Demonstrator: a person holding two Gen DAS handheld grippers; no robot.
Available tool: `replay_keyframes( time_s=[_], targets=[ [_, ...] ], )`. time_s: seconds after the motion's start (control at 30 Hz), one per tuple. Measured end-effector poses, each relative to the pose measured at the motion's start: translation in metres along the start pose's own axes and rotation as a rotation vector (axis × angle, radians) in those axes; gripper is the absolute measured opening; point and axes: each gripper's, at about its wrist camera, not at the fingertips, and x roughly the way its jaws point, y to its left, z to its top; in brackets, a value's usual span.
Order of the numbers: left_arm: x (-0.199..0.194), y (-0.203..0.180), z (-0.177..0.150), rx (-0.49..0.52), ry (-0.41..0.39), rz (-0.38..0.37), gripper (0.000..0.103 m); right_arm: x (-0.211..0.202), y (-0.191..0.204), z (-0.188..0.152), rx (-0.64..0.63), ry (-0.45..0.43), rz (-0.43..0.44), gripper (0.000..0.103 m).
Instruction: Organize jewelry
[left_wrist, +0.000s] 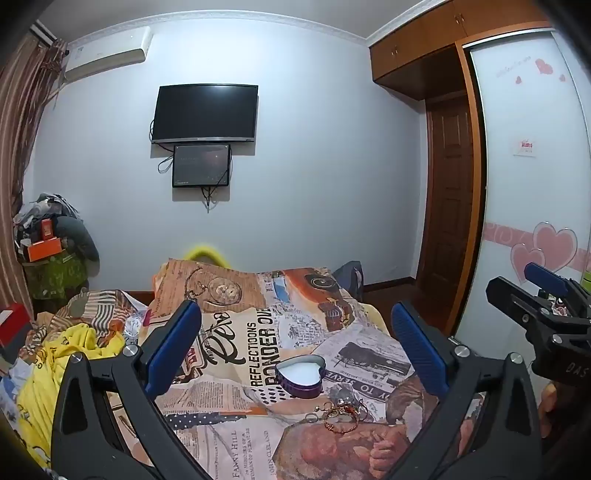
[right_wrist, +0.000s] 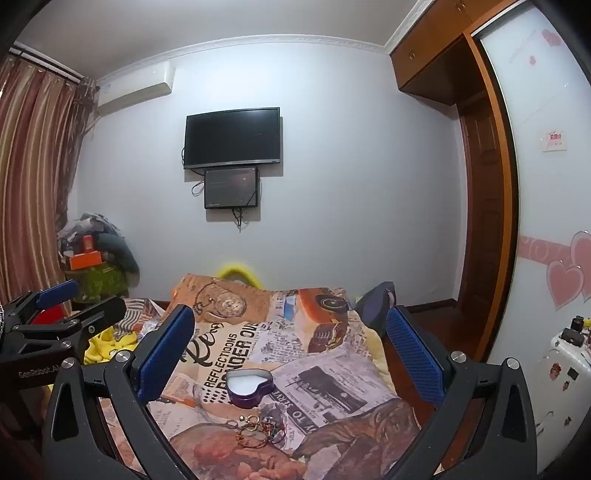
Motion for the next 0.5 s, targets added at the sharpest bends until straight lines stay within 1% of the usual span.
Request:
replay_keyframes(
  time_s=[0.07, 0.17, 0.2, 0.3, 0.5],
  targets=[
    [-0.001, 0.0, 0.0, -0.002, -0.004, 0.0, 0.103, 0.001, -0.001, -0.001, 0.004, -0.012, 0.001, 0.103],
    [-0.004, 0.0, 0.0, 0.0, -0.011, -0.003, 0.103, 0.002, -0.001, -0.001, 0.005, -0.006, 0.005, 0.103],
    [-0.003, 0.001, -0.009, 0.001, -0.007, -0.001, 0.103, 0.002, 0.0, -0.002, 0.005, -0.005, 0.008, 0.103],
    [0.002, 0.004, -0.005, -0.003, 0.018, -0.003, 0.103, 0.001, 0.003, -0.002, -0.002, -0.005, 0.008, 0.103],
    [0.006, 0.003, -0.006, -0.004, 0.019, -0.003, 0.103, -0.008, 0.007, 0.002, -0.005, 0.0, 0.007, 0.103]
  ],
)
